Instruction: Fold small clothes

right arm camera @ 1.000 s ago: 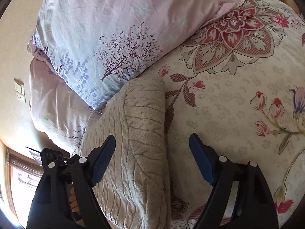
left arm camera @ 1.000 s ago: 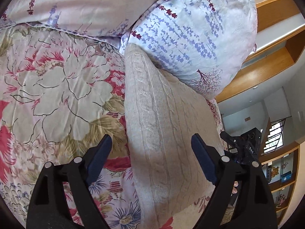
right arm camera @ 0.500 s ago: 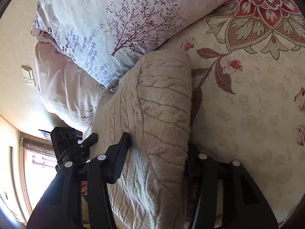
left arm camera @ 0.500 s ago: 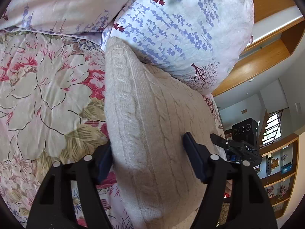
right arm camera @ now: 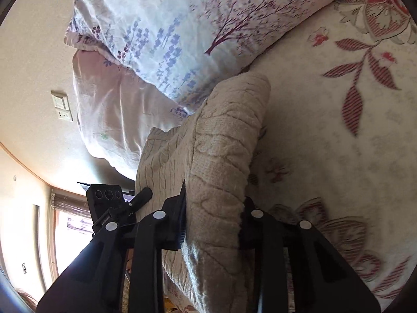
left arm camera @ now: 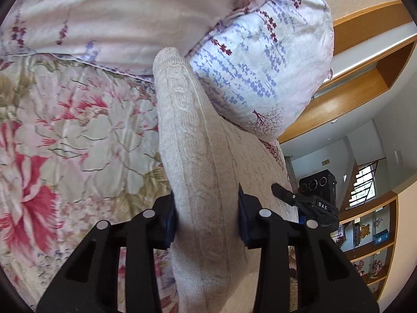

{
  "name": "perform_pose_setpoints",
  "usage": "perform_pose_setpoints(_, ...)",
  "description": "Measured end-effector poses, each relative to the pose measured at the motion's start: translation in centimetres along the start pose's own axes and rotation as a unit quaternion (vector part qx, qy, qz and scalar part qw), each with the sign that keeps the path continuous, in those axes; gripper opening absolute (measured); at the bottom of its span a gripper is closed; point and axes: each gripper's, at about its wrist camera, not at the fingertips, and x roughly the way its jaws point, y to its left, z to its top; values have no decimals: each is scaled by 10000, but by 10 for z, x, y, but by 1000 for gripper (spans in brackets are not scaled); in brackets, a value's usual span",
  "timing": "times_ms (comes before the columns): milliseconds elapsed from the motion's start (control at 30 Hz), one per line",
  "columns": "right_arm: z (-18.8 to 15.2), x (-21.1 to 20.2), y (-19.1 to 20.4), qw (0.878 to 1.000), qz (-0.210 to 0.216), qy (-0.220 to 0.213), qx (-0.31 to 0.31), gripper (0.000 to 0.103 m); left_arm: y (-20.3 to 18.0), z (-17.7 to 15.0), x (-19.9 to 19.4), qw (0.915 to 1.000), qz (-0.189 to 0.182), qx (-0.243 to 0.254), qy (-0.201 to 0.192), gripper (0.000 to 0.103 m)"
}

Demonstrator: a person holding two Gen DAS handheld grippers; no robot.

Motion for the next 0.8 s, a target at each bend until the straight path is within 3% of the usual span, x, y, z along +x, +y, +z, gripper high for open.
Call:
perform_pose_setpoints(167, -26, 37, 17, 9995, 246, 172, -122, 24, 31, -3, -40, 9994, 340, -58, -6, 37)
perform_pose_setpoints(233, -36, 50, 19, 9995, 141, 205, -177, 24, 47, -3, -44, 9987, 491, -87, 98, 38)
perform_pose_setpoints(333, -47, 55, 19, 9996, -70, -24, -260, 25, 74, -4, -36, 9986, 395, -307, 160, 42)
perform_pose_setpoints(433, -50, 55, 16, 9990, -310, -47, -327, 30, 79, -7, -31, 9986, 433, -310, 1, 51)
perform_pose_setpoints(533, -54, 37, 22, 9955, -622, -317, -641, 35, 56, -13, -43, 9946, 968, 195, -311, 56)
perform_pose_setpoints(600, -55, 23, 31, 9914, -727, -603, -907, 35, 34, -22, -60, 9859, 1322, 705, -741, 59)
perform_pose_setpoints(667, -56, 19, 33, 9899, -763, -609, -1031, 34, 9, -35, -75, 9762, 1415, 1205, -1119, 63)
perform_pose_setpoints(700, -56, 20, 33, 9888, -830, -570, -1099, 29, -3, -43, -80, 9709, 1442, 1455, -1237, 65)
perform_pose_setpoints(733, -57, 21, 33, 9863, -960, -573, -1211, 18, -13, -50, -80, 9658, 1492, 1682, -1292, 66)
perform_pose_setpoints(800, -58, 25, 35, 9801, -1225, -643, -1423, 14, -32, -60, -72, 9565, 1617, 2099, -1218, 66)
